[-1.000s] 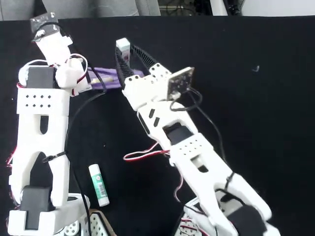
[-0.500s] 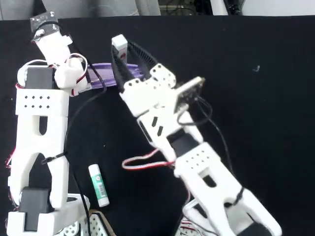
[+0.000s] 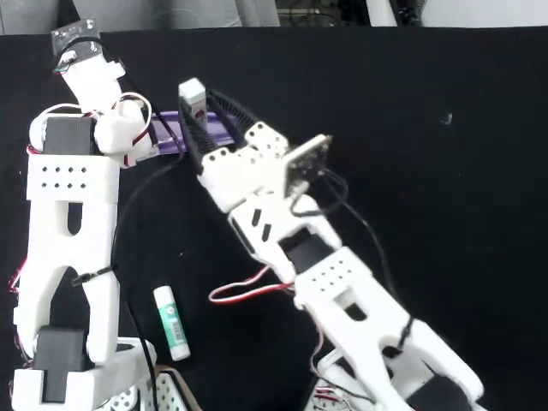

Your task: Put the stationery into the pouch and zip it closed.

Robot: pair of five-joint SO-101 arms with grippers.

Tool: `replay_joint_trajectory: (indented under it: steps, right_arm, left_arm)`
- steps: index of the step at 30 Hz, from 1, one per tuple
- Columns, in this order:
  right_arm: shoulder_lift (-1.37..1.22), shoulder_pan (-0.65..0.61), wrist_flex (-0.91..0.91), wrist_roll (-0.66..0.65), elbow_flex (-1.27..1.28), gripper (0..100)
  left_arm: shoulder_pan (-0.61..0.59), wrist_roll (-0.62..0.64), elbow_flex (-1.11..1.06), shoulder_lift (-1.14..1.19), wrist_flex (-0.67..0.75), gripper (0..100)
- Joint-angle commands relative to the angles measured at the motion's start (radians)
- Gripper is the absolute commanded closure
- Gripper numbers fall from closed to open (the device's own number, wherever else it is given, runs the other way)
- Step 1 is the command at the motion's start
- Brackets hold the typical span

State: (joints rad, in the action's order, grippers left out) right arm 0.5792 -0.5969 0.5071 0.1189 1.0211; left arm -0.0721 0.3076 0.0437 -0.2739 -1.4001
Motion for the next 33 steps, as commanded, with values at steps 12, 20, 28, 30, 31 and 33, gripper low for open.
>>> replay_joint_trajectory:
  steps: [12,20,28,30,31,33]
  right_arm:
    - [-0.016,0.011,0.017,-0.173,0.087,98.5]
    - [-0.010,0.009,0.009,-0.193,0.097,72.4]
    - [-0.007,0.008,0.011,-0.201,0.097,74.9]
    - [-0.007,0.006,0.009,-0.201,0.097,74.8]
    - [-0.007,-0.002,0.009,-0.201,0.097,74.8]
    - [-0.007,-0.009,0.011,-0.201,0.097,74.8]
  left_arm:
    - [-0.024,-0.005,0.031,0.017,0.032,97]
    - [-0.025,-0.005,0.027,0.018,0.032,97]
    - [-0.093,-0.005,0.031,0.021,0.041,97]
    - [-0.093,-0.005,0.031,0.023,0.041,97]
    - [-0.088,-0.005,0.031,0.025,0.041,97]
    - [-0.085,-0.005,0.031,0.026,0.041,97]
